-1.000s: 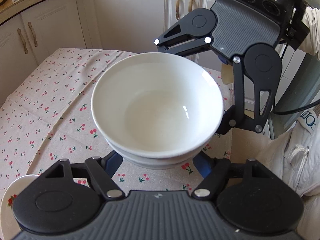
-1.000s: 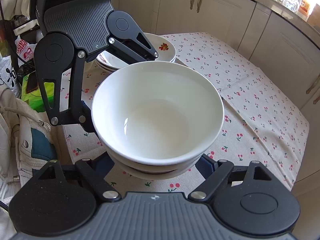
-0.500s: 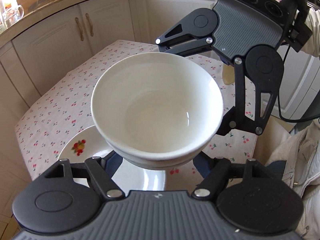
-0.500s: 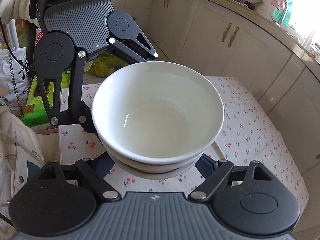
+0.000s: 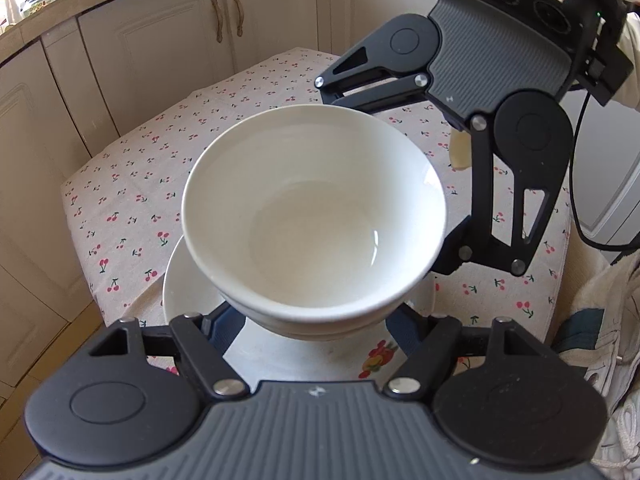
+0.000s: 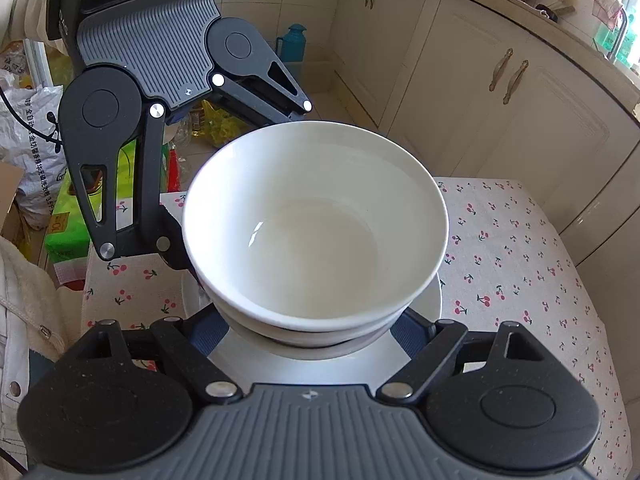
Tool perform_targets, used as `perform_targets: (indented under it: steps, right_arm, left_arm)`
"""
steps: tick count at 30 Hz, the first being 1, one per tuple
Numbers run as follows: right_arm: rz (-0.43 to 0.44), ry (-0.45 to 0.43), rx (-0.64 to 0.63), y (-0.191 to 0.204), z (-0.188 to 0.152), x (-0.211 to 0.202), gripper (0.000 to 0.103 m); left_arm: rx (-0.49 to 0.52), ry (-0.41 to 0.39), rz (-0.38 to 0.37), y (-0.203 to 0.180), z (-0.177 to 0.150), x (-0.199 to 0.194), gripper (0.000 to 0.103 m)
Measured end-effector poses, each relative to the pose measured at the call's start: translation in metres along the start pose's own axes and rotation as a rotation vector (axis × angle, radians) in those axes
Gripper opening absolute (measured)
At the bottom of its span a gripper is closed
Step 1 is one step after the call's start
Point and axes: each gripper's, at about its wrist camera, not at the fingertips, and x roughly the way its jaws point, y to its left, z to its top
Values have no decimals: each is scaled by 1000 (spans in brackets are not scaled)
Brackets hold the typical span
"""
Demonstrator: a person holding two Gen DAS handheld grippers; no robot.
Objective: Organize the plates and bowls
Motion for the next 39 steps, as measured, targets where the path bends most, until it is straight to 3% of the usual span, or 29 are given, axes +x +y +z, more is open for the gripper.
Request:
perform_targets:
  steps: [14,23,25,27,32,35,39]
  right_arm:
    - [22,17,55,-13,-3,12,90]
    - [13,18,105,-14,-4,12,90]
    - [-6,17,111,-11,-4,11,90]
    - [-24,3,119,-8,-5,7,100]
    - [-119,-17,185,9,-12,-23,103]
    - [-286,2,293,26,-17,-46,103]
    - [-493,-1,566,42,-26,-77,103]
  left_arm:
    - [-17,-15,-26,12,-5,5,76]
    - [6,-52,29,3,-10,-1,76]
    - [-10,-65,43,0,-12,-5,77]
    - [-30,-88,66,-2,-15,-12,87]
    - [-99,-176,171,-20,-27,-45,99]
    - [-131,-263,295,-43,-31,-67,102]
    - [-204,-315,431,-77,-23,-79,102]
